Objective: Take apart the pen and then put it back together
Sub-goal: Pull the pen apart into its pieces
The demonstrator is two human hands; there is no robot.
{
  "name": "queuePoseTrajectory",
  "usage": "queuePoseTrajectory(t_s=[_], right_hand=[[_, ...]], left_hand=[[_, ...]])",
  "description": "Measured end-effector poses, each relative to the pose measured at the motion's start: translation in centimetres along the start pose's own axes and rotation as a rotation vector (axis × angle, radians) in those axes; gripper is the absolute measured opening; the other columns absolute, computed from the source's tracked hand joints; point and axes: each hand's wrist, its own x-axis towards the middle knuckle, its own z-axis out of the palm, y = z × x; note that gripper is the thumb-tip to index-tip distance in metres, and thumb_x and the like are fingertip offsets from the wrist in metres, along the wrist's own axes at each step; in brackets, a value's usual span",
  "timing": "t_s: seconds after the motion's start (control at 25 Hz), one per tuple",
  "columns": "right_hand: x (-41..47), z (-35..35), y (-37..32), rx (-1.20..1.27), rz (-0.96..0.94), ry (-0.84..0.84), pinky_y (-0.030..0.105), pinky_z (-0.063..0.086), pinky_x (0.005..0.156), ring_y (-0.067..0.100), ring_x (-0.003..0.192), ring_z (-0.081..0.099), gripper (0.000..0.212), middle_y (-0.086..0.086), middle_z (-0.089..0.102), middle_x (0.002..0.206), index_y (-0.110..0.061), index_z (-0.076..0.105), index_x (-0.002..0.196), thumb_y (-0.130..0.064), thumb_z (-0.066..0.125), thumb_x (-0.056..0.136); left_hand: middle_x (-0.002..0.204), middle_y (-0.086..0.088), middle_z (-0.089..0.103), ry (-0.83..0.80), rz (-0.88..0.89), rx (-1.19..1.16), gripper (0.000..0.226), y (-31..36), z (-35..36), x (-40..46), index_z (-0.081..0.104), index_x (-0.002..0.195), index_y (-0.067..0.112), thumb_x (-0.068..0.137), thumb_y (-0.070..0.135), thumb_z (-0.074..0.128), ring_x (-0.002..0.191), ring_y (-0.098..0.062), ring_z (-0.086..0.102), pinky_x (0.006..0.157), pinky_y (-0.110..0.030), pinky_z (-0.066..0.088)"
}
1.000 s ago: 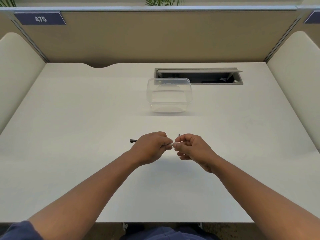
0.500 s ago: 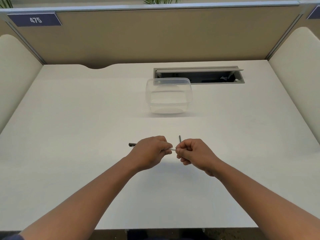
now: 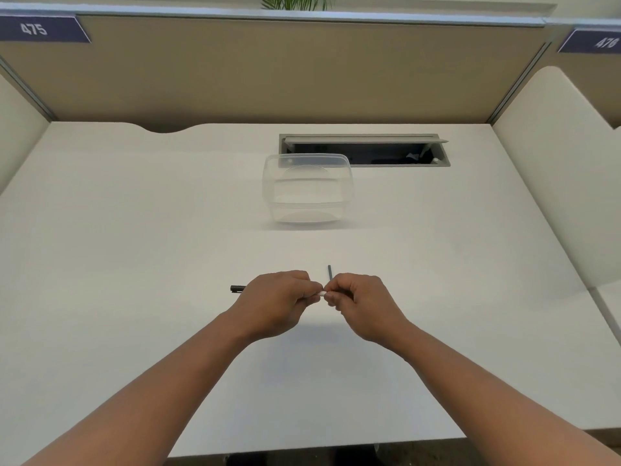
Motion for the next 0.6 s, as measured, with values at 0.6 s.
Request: queuePoseTrajectory(t_s=[0.6], right_hand=[[0.8,0.0,1.5,-0.36,-0.336,0.128,0.041,0.049,0.064,0.024,0.072,0.053,0.007,0.002,0.062,0.076,-0.011,0.065,0.093,-0.007,0.06,0.095]], left_hand=[[0.088,0.015,0.052,-0.095,-0.089,0.033,0.033,0.0,-0.3,0.2,0.052,0.132,0.048,0.106,0.037,0.036,0.08,-0.01,0.052,0.064,-0.031,0.043]])
